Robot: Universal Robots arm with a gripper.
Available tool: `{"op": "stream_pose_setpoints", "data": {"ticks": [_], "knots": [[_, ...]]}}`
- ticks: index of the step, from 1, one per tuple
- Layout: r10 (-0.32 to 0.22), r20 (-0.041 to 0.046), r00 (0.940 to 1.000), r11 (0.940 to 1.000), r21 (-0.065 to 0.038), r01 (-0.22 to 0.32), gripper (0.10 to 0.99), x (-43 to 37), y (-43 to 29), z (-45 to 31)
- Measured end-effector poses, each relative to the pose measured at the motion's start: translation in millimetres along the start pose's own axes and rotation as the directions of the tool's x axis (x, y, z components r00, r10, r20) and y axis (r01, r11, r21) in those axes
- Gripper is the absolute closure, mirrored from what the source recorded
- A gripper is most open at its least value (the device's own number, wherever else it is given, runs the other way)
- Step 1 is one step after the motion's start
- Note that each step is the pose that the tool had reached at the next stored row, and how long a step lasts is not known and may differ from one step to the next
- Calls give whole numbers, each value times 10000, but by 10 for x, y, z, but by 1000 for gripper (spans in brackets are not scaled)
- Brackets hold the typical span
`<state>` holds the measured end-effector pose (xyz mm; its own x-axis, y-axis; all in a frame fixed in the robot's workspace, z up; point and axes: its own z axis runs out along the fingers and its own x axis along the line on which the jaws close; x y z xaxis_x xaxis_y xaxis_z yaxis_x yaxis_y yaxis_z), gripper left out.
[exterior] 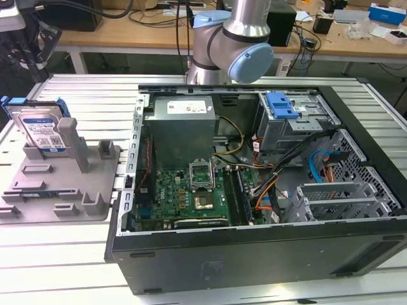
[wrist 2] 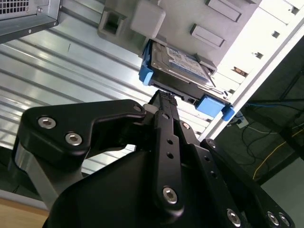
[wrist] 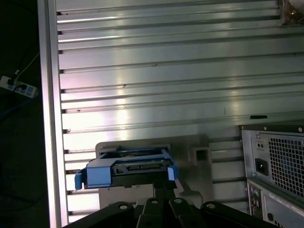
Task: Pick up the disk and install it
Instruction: 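Pick up the disk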
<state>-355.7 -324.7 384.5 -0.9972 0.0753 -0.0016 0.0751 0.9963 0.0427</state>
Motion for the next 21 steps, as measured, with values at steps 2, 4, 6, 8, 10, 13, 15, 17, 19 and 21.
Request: {"op": "stream_pose_setpoints", "data": {"ticks": [2, 4, 6, 8, 10, 13, 15, 17, 19, 21], "knots": [[0, -1, 10000, 10000, 0, 0, 980, 0, 0, 0], [0, -1, 10000, 10000, 0, 0, 980, 0, 0, 0], [-3, -1, 10000, 10000, 0, 3, 980, 0, 0, 1], [-139, -7, 9999, 9999, 0, 139, 980, 0, 0, 5], [-423, -20, 9991, 9991, -2, 423, 980, 0, 0, 10], [-2046, -89, 9788, 9789, -12, 2046, 980, 1, 1, 26], [-3030, -130, 9529, 9530, -25, 3030, 980, 0, 1, 30], [-3431, -147, 9392, 9393, -31, 3431, 980, 0, 1, 32], [-3868, -166, 9220, 9222, -39, 3868, 980, 0, 0, 33], [-4388, -188, 8984, 8986, -50, 4388, 980, 0, 0, 34]]}}
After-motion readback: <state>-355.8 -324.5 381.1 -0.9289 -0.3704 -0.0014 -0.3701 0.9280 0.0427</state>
